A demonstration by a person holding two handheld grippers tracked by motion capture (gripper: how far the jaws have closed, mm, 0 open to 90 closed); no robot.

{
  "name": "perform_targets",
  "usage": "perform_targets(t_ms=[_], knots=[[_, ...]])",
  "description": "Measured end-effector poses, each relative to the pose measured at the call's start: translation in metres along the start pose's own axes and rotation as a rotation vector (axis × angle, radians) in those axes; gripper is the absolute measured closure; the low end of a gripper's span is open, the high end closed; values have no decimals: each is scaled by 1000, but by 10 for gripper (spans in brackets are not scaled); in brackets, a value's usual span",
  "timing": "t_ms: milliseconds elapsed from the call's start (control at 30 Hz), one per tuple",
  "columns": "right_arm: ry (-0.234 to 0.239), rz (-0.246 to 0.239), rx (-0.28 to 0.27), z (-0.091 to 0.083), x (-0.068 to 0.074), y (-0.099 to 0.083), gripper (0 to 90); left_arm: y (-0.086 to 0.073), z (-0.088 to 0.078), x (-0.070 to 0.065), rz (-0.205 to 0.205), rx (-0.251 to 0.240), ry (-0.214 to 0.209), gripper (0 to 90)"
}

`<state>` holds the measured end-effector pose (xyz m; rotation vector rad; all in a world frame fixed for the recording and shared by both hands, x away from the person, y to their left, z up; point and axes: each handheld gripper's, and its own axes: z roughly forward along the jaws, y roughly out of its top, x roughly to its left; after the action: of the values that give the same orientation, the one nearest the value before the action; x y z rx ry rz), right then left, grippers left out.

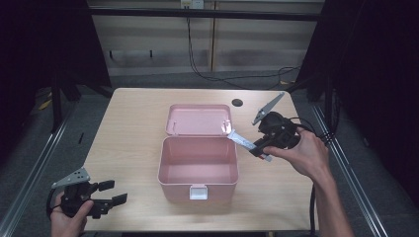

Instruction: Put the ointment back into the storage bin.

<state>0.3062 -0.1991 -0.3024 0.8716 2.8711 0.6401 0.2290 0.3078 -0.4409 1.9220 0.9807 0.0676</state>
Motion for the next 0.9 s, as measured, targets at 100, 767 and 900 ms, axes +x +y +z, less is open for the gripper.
perform_targets(t_ms=[100,767,900], knots=[[9,-17,5,2,0,8,715,0,0,0,-2,-2,1,193],[56,-108,33,26,10,55,716,0,-1,0,1,-2,0,194],[62,-121,44,32,13,65,715,0,-1,0,1,-2,-3,194]])
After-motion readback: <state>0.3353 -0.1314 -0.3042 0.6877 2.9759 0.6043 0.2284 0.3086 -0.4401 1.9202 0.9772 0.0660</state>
